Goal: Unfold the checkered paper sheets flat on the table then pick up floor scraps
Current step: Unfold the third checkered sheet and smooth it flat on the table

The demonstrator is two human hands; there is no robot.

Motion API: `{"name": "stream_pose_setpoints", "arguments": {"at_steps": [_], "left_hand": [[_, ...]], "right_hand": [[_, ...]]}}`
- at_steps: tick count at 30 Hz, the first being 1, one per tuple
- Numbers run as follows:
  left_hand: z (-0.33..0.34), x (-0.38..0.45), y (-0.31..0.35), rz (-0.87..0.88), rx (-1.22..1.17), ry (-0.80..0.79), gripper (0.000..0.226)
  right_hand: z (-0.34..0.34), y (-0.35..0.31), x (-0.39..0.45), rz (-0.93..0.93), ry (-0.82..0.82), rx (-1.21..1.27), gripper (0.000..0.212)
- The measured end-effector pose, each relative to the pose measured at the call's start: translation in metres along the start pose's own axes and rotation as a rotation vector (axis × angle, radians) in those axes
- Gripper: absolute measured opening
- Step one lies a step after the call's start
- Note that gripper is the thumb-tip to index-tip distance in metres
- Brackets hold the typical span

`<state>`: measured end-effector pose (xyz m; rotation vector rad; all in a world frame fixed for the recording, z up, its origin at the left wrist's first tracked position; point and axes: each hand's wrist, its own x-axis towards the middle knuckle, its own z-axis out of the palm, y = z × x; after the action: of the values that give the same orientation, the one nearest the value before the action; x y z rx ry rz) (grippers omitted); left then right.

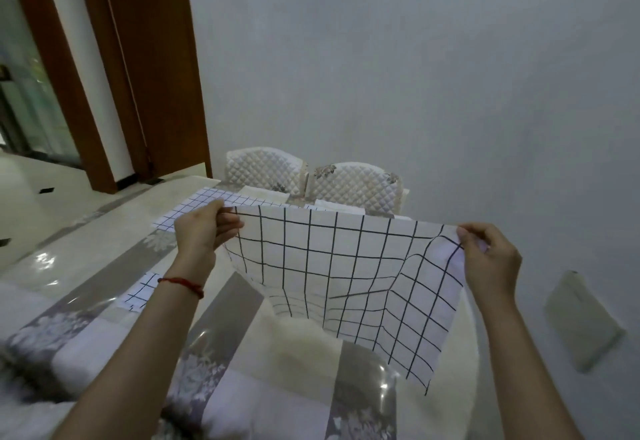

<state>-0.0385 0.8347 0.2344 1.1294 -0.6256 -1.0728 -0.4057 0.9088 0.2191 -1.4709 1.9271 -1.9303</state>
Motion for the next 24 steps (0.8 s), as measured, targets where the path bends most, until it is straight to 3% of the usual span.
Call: {"name": "stream_pose_setpoints", "arguments": {"at_steps": [9,18,24], "left_hand": [[0.037,0.053,-0.020,-0.079,0.104,-0.042,0.020],[0.037,0.125,-0.137,-0.287,0.293,-0.072,0.013],[0.020,0.150,-0.208,-0.261,0.520,-0.230,0.011]], "right_hand": [[0.043,0.050,0.025,0.123,-0.154,-0.135,0.008],[0.102,0.150,0.003,0.356,-0.366,-0.247,0.007],[0.126,0.212,-0.021,0.482,-0.415,-0.360,0.006]]}}
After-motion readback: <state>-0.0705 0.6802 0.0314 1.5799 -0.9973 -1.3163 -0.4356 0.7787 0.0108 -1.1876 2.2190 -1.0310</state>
